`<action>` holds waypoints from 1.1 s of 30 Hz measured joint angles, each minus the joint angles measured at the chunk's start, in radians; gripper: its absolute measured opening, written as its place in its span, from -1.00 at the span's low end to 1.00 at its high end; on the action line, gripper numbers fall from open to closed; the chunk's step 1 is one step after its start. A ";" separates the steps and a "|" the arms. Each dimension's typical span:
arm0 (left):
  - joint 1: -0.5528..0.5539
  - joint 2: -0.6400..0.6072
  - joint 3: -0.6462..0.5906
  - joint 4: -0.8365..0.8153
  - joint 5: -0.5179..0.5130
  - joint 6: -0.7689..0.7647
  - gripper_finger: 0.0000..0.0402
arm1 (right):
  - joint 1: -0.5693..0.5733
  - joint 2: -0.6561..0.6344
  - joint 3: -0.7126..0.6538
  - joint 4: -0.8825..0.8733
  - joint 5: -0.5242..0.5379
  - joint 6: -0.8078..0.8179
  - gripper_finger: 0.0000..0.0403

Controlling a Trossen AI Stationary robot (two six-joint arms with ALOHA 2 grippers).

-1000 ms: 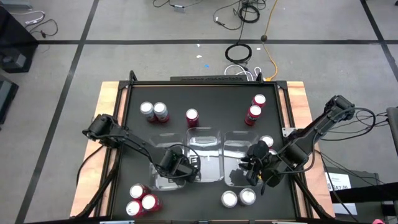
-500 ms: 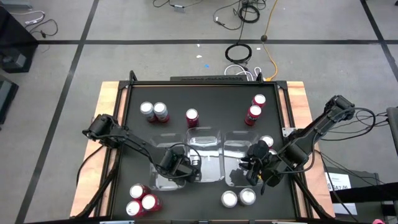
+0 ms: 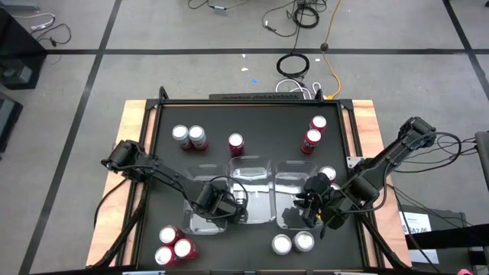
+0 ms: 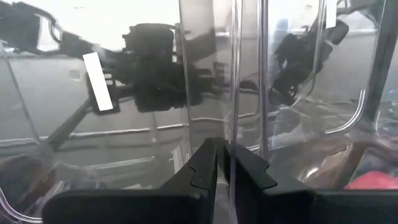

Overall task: Sort soda cans
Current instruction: Adjust the left transparent bin

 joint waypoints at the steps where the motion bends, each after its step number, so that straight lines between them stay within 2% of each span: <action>1: 0.000 0.000 0.000 0.000 0.005 0.002 -0.81 | 0.000 0.000 0.000 0.001 0.000 0.000 -0.49; 15: 0.019 -0.004 -0.001 -0.009 0.046 0.057 -0.81 | 0.000 0.000 0.000 0.016 -0.002 0.000 -0.49; 33: 0.029 -0.023 -0.005 -0.005 0.034 0.061 -0.81 | 0.000 0.000 0.000 0.014 -0.002 -0.001 -0.49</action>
